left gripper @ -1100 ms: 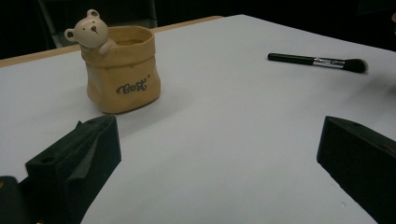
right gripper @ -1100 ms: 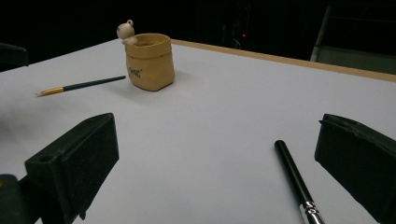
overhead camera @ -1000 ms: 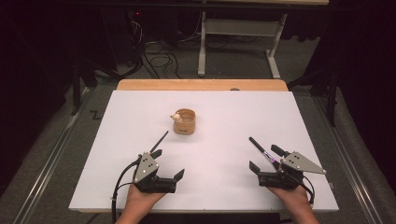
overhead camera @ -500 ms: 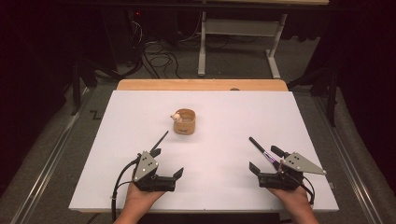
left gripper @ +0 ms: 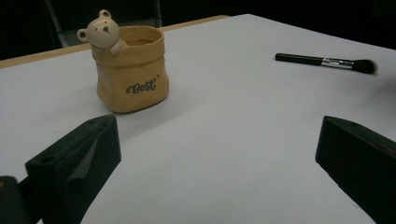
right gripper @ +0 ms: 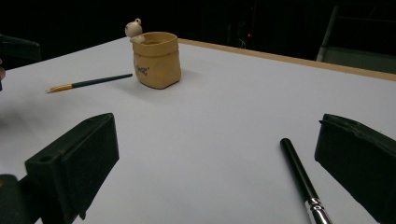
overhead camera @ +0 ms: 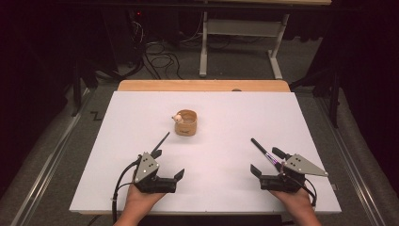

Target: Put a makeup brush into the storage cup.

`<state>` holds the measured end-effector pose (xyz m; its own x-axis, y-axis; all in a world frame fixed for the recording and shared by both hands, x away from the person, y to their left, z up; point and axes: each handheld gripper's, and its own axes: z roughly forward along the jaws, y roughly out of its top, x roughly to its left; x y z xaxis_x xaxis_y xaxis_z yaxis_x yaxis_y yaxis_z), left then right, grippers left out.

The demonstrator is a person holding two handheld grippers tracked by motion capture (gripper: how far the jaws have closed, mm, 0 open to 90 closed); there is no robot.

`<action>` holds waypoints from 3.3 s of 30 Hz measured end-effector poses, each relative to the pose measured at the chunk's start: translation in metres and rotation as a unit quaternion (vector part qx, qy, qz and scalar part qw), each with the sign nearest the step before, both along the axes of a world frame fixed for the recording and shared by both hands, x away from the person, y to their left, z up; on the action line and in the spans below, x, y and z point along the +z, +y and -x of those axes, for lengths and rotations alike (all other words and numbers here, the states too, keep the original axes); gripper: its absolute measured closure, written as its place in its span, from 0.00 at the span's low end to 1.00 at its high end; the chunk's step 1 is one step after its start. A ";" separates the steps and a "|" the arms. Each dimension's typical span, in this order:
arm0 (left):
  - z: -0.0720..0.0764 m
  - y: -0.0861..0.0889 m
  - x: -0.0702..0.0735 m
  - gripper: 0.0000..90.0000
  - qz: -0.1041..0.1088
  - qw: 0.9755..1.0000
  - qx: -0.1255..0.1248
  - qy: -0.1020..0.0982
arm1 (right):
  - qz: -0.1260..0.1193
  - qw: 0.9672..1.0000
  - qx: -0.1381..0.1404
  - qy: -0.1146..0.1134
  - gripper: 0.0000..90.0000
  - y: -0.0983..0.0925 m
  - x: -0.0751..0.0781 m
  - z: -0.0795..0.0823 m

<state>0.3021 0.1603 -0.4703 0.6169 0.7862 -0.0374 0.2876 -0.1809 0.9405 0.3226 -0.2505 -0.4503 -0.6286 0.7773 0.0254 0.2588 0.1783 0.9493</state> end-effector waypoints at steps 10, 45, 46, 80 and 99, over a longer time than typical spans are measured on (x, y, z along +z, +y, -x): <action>-0.002 0.006 0.000 0.01 0.002 1.000 0.014 0.000 | 0.001 1.000 0.001 0.001 0.00 0.000 -0.001 -0.001; -0.011 0.067 0.004 0.01 0.005 0.994 0.105 -0.006 | 0.003 1.000 -0.008 -0.001 0.00 -0.006 -0.001 -0.002; -0.011 0.069 0.004 0.01 0.006 0.994 0.108 -0.006 | 0.003 1.000 -0.008 -0.001 0.00 -0.007 -0.001 -0.002; -0.010 0.104 0.000 0.04 0.018 0.987 0.160 0.012 | -0.009 1.000 -0.015 0.013 0.00 -0.009 0.005 -0.009; -0.049 0.075 0.017 0.21 -0.070 0.977 0.112 0.169 | -0.012 1.000 -0.008 0.008 0.00 -0.022 0.003 -0.009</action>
